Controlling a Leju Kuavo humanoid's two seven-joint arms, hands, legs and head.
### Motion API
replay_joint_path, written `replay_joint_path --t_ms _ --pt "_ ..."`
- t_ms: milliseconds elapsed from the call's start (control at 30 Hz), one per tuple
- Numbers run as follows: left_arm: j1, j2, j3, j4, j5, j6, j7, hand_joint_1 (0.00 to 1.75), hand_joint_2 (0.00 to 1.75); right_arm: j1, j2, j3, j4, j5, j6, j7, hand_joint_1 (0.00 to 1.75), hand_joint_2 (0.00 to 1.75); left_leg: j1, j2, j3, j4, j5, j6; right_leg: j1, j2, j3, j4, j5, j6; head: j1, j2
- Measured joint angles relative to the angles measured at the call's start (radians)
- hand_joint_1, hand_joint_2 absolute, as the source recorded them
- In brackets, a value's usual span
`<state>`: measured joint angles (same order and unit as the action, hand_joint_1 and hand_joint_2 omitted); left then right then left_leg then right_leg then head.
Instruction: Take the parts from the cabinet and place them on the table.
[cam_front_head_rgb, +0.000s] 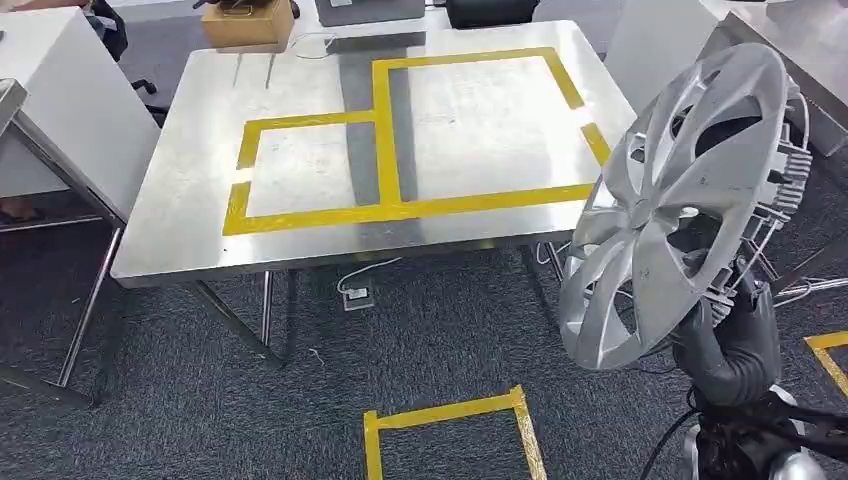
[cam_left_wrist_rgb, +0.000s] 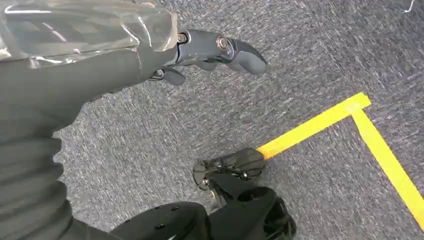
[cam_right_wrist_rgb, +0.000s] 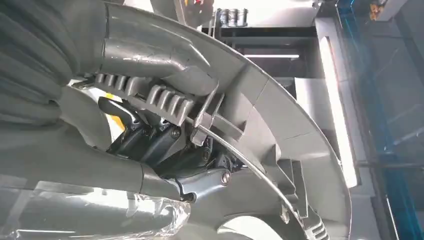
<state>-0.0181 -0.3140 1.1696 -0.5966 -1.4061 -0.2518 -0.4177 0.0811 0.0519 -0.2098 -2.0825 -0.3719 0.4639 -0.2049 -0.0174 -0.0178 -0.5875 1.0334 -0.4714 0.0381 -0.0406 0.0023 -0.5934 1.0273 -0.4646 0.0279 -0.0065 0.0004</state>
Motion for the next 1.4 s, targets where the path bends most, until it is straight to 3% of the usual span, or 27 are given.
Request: replay_joint_path --t_ms 67,133,167,200,267,300,333,400,467,500,533,600,667,733,767,800,867,933,967,1000,1067,1133,1200,1267,1333,1367,1400 --pt "0.000 -0.002 0.000 0.000 -0.002 0.001 0.000 0.00 1.75 0.000 0.000 0.000 0.000 0.001 0.000 0.000 1.75 1.75 0.008 0.005 -0.035 0.080 -0.040 -0.020 0.000 -0.001 0.014 -0.001 -0.008 -0.012 -0.009 0.000" --pt "0.000 -0.001 0.000 0.001 -0.005 0.001 0.001 0.00 1.75 0.000 0.002 0.002 0.000 0.001 0.000 0.000 1.75 1.75 0.020 0.009 -0.127 0.245 -0.103 -0.033 0.003 0.000 0.021 0.000 -0.016 -0.018 -0.008 0.000" --pt "0.001 -0.001 0.000 0.001 -0.005 0.001 0.001 0.00 1.75 0.000 0.002 0.002 0.000 0.001 0.000 0.000 1.75 1.75 0.022 0.012 -0.165 0.302 -0.113 -0.036 0.003 0.000 0.025 0.000 -0.021 -0.017 -0.008 0.000" --pt "0.002 -0.001 0.001 0.001 -0.005 0.001 0.002 0.00 1.75 0.000 0.002 0.002 0.000 0.001 0.000 0.000 1.75 1.75 0.024 0.013 -0.183 0.312 -0.096 -0.036 0.003 0.000 0.031 0.000 -0.026 -0.015 -0.009 0.000" --pt "0.002 -0.001 0.002 0.001 -0.005 0.002 0.002 0.00 1.75 0.000 0.003 0.005 0.001 0.001 0.000 0.000 1.75 1.75 0.025 0.013 -0.147 0.202 -0.006 -0.030 0.003 0.002 0.050 -0.001 -0.039 -0.012 -0.009 0.000" --pt "0.002 -0.001 0.003 0.001 -0.005 0.002 0.002 0.00 1.75 -0.001 0.003 0.008 0.001 0.001 0.001 0.000 1.75 1.75 0.024 0.013 -0.106 0.103 0.052 -0.021 0.004 0.002 0.063 -0.002 -0.049 -0.009 -0.009 0.000" --pt "0.002 0.001 0.006 0.001 -0.005 0.002 0.002 0.00 1.75 -0.001 0.003 0.010 0.001 0.001 0.001 0.000 1.75 1.75 0.019 0.014 -0.073 0.023 0.082 -0.006 -0.001 0.002 0.060 -0.006 -0.056 -0.008 -0.008 0.000" --pt "0.000 0.003 0.009 0.001 -0.006 0.004 0.003 0.00 1.75 -0.007 0.003 0.012 0.001 0.001 0.001 0.001 1.75 1.75 0.006 0.020 -0.050 -0.003 0.043 0.010 0.003 0.002 0.076 -0.017 -0.064 0.005 -0.007 0.000" --pt "0.001 0.004 0.010 0.001 -0.006 0.004 0.003 0.00 1.75 -0.006 0.003 0.014 0.003 0.002 0.001 0.004 1.75 1.75 0.001 0.022 -0.036 -0.027 0.034 0.024 0.005 0.000 0.096 -0.019 -0.043 0.028 -0.009 0.000" --pt "0.001 0.005 0.010 0.000 -0.006 0.004 0.004 0.00 1.75 -0.010 0.003 0.016 0.003 0.002 0.001 0.006 1.75 1.75 0.002 0.015 0.001 -0.041 0.035 0.033 0.006 -0.001 0.107 -0.021 -0.043 0.030 -0.009 0.000" --pt "0.004 0.005 0.011 0.000 -0.006 0.005 0.004 0.00 1.75 -0.011 0.003 0.016 0.006 0.003 0.001 0.008 1.75 1.75 0.006 0.016 0.021 -0.060 0.036 0.035 0.004 -0.003 0.089 0.017 -0.044 0.027 -0.002 0.000" --pt "0.001 0.003 0.011 0.000 -0.007 0.005 0.004 0.00 1.75 -0.013 0.003 0.016 0.006 0.002 0.001 0.007 1.75 1.75 0.009 0.014 0.042 -0.064 0.024 0.051 0.005 -0.001 -0.004 0.163 -0.057 0.018 0.002 0.000" --pt "0.002 0.001 0.012 0.000 -0.006 0.005 0.005 0.00 1.75 -0.012 0.003 0.016 0.007 0.002 0.001 0.008 1.75 1.75 0.008 0.010 0.063 -0.064 0.006 0.050 0.005 -0.001 -0.100 0.272 -0.116 0.012 0.000 0.000" --pt "0.002 -0.003 0.012 0.001 -0.007 0.005 0.005 0.00 1.75 -0.012 0.003 0.016 0.007 0.002 0.001 0.009 1.75 1.75 0.010 0.003 0.095 -0.063 -0.015 0.044 0.002 -0.002 -0.136 0.251 -0.157 0.022 0.000 0.000" --pt "0.002 -0.003 0.012 0.001 -0.007 0.005 0.005 0.00 1.75 -0.012 0.003 0.017 0.007 0.002 0.001 0.009 1.75 1.75 0.012 -0.001 0.113 -0.062 -0.029 0.038 0.000 -0.002 -0.133 0.199 -0.146 0.034 0.001 0.000" --pt "0.002 -0.004 0.013 0.001 -0.007 0.005 0.005 0.00 1.75 -0.012 0.003 0.017 0.007 0.002 0.001 0.010 1.75 1.75 0.014 -0.003 0.132 -0.061 -0.045 0.032 -0.001 -0.004 -0.122 0.125 -0.100 0.051 0.002 0.000" --pt "0.004 -0.004 0.016 0.001 -0.007 0.005 0.005 0.00 1.75 -0.012 0.003 0.017 0.011 0.001 0.001 0.011 1.75 1.75 0.008 -0.003 0.151 -0.042 -0.081 0.017 -0.003 -0.015 -0.124 -0.007 0.066 0.082 0.007 0.000" --pt "0.005 -0.005 0.017 -0.001 -0.009 0.005 0.005 0.00 1.75 -0.009 0.003 0.016 0.011 0.000 0.001 0.013 1.75 1.75 0.002 0.001 0.149 -0.039 -0.115 0.002 0.006 -0.017 -0.109 0.007 0.104 0.033 -0.001 0.000" --pt "0.004 -0.005 0.018 -0.002 -0.009 0.005 0.003 0.00 1.75 -0.009 0.003 0.015 0.010 -0.002 0.001 0.013 1.75 1.75 0.004 0.002 0.164 -0.030 -0.113 0.000 0.000 -0.016 -0.108 0.007 0.098 0.020 0.000 0.000" --pt "0.001 -0.005 0.018 -0.003 -0.009 0.004 0.003 0.00 1.75 -0.009 0.003 0.015 0.010 -0.002 0.001 0.013 1.75 1.75 0.007 0.003 0.163 -0.027 -0.113 0.000 -0.003 -0.014 -0.100 0.007 0.094 0.015 -0.001 0.000" --pt "-0.002 -0.005 0.017 -0.005 -0.009 0.004 0.002 0.00 1.75 -0.009 0.003 0.014 0.009 -0.001 0.002 0.014 1.75 1.75 0.013 0.007 0.120 0.052 -0.111 -0.014 -0.007 -0.011 -0.087 0.004 0.084 0.001 -0.003 0.000" --pt "-0.001 -0.005 0.018 -0.005 -0.009 0.004 0.002 0.00 1.75 -0.009 0.004 0.013 0.009 -0.001 0.002 0.013 1.75 1.75 0.021 0.008 0.026 0.186 -0.170 -0.031 -0.005 -0.008 -0.082 0.004 0.074 -0.012 -0.003 0.000" --pt "-0.001 -0.005 0.018 -0.005 -0.009 0.004 0.002 0.00 1.75 -0.009 0.006 0.015 0.009 0.000 0.004 0.013 1.75 1.75 0.028 0.011 -0.049 0.257 -0.229 -0.041 -0.005 -0.002 -0.076 0.004 0.065 -0.012 -0.003 0.000" --pt "-0.001 -0.005 0.019 -0.008 -0.009 0.004 0.002 0.00 1.75 -0.008 0.008 0.017 0.010 0.004 0.002 0.015 1.75 1.75 0.032 0.013 -0.058 0.202 -0.163 -0.041 -0.005 0.002 -0.064 0.004 0.056 -0.010 -0.003 0.000" --pt "-0.001 -0.005 0.019 -0.010 -0.009 0.004 0.002 0.00 1.75 -0.009 0.008 0.017 0.011 0.016 -0.003 0.019 1.75 1.75 0.033 0.013 -0.008 0.040 -0.032 -0.032 -0.005 0.004 -0.047 0.002 0.048 -0.003 -0.003 0.000" --pt "-0.001 -0.004 0.020 -0.010 -0.009 0.005 0.002 0.00 1.75 -0.011 0.008 0.017 0.013 0.024 -0.004 0.020 1.75 1.75 0.031 0.016 0.007 -0.004 -0.005 -0.027 -0.005 0.004 -0.042 0.001 0.046 0.000 -0.002 0.000" --pt "-0.002 -0.004 0.022 -0.010 -0.009 0.005 0.002 0.00 1.75 -0.014 0.008 0.018 0.014 0.032 -0.008 0.021 1.75 1.75 0.022 0.018 -0.006 -0.005 -0.028 -0.019 -0.002 0.004 -0.038 -0.002 0.048 0.004 -0.002 0.000"
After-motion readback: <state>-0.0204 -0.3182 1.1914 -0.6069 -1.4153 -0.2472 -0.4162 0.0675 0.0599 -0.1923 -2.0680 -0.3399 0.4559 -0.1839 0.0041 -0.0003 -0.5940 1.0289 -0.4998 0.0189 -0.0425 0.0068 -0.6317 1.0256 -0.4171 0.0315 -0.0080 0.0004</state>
